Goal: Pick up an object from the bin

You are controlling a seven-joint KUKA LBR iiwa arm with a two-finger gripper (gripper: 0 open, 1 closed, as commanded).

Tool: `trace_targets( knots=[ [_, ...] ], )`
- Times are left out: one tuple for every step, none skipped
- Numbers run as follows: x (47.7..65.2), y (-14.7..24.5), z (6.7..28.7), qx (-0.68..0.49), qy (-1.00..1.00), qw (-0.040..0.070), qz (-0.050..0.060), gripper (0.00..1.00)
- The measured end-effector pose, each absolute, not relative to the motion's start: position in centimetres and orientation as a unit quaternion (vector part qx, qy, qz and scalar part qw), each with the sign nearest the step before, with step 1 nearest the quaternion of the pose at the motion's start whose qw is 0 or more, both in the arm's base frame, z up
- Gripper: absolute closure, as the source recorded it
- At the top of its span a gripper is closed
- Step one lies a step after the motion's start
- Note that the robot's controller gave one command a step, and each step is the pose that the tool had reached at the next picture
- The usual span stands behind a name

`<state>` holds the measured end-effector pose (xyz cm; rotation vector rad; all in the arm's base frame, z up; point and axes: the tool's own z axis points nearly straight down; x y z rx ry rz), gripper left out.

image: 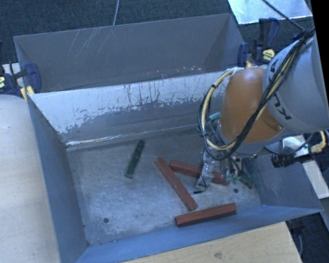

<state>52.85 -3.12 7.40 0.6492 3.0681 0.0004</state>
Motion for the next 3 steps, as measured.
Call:
trace_targets(
  knots=[
    [52.8, -3.1, 8.2, 0.207, 0.978, 0.001, 0.000, 1.00],
    [52.8, -3.2, 9.2, 0.206, 0.978, 0.001, 0.000, 1.00],
    [52.9, -3.2, 10.1, 0.207, 0.978, 0.002, 0.000, 1.00]
  ],
)
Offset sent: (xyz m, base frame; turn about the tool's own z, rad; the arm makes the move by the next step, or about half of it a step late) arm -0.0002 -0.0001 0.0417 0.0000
